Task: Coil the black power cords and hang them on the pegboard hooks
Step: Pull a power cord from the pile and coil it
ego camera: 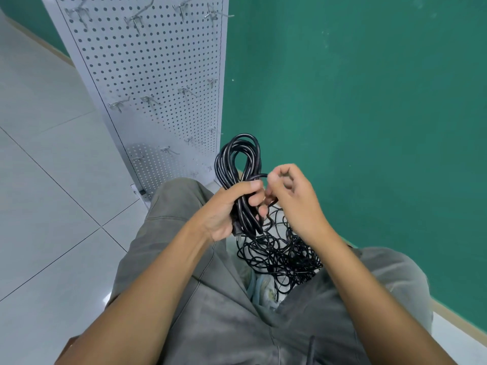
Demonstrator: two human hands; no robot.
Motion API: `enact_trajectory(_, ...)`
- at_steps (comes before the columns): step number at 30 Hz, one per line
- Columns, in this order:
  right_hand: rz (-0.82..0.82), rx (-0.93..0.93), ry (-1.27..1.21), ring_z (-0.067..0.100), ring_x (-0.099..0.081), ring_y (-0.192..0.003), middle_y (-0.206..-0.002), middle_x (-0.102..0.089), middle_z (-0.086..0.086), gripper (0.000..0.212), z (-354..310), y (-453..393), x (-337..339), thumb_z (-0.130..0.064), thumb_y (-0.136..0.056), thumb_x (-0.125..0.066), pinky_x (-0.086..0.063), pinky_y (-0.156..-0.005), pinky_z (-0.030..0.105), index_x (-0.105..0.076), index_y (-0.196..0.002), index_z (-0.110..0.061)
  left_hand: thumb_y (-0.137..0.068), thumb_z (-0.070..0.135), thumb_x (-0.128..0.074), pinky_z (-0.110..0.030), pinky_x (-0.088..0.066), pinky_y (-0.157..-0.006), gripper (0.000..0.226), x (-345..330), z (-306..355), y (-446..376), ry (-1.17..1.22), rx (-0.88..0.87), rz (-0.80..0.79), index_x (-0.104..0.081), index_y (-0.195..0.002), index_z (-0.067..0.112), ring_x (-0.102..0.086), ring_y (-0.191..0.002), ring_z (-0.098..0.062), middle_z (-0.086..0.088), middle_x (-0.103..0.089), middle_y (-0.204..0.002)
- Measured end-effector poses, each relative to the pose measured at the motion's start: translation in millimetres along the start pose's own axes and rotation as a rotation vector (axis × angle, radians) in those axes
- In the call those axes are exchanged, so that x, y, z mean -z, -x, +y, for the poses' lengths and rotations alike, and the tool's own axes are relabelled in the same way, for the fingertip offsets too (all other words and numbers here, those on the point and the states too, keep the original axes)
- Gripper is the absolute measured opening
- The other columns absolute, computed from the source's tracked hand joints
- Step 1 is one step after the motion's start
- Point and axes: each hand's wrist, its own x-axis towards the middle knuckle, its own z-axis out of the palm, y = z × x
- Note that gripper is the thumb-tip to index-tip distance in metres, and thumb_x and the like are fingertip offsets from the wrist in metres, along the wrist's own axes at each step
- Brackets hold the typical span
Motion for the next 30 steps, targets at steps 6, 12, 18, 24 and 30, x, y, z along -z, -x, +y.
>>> enact_trajectory(6, -0.197, -0.133, 0.183, 0.010, -0.065, -0.091, -0.090, -0.069, -0.011, 0.014, 56.8, 8.8, 9.8, -0.016, -0.099, -0.065, -0.050, -0.092, 0.030, -0.058, -0.099, -0.003, -0.084, 0.033, -0.065, -0.022, -0.047, -0.062, 0.024, 5.5, 7.0, 1.1, 0.150, -0.085, -0.018, -0.051, -0.067, 0.024, -0.056, -0.060, -0.009, 0.010, -0.050, -0.059)
enact_trajectory(12, -0.026, -0.220, -0.072, 0.022, -0.071, -0.077, -0.087, -0.075, 0.019, 0.010, 69.9, 13.5, 15.5, 0.003, -0.092, -0.068, -0.057, -0.085, 0.031, -0.063, -0.101, 0.002, -0.095, 0.029, -0.059, -0.024, -0.051, -0.064, 0.030, 9.8, 8.6, -1.6, 0.049, -0.098, 0.090, -0.052, -0.067, 0.023, -0.059, -0.068, -0.010, 0.008, -0.049, -0.065)
enact_trajectory(18, 0.058, -0.118, -0.109, 0.021, -0.065, -0.063, -0.080, -0.069, 0.007, 0.008, 49.9, 17.6, 14.3, 0.001, -0.090, -0.071, -0.055, -0.073, 0.024, -0.069, -0.092, -0.006, -0.104, 0.033, -0.052, -0.026, -0.049, -0.055, 0.026, 6.3, 4.5, -1.7, -0.185, 0.035, 0.172, -0.072, -0.093, 0.021, -0.061, -0.065, -0.014, -0.003, -0.070, -0.092)
enact_trajectory(24, 0.092, -0.051, -0.147, 0.018, -0.063, -0.056, -0.078, -0.075, 0.000, 0.010, 16.4, 19.5, 1.0, 0.002, -0.090, -0.072, -0.058, -0.069, 0.031, -0.073, -0.086, -0.008, -0.103, 0.037, -0.054, -0.026, -0.052, -0.060, 0.034, -2.2, -4.5, -3.2, -0.199, 0.081, 0.166, -0.073, -0.122, 0.015, -0.065, -0.070, -0.014, -0.008, -0.071, -0.091)
enact_trajectory(30, 0.135, -0.115, -0.158, 0.015, -0.074, -0.069, -0.083, -0.076, 0.019, 0.005, -5.4, 7.8, -6.7, 0.001, -0.086, -0.077, -0.057, -0.061, 0.025, -0.073, -0.086, 0.002, -0.100, 0.054, -0.046, -0.024, -0.055, -0.066, 0.045, -3.8, -2.4, -3.6, -0.066, -0.004, 0.092, -0.071, -0.109, 0.018, -0.068, -0.079, -0.016, -0.005, -0.070, -0.093)
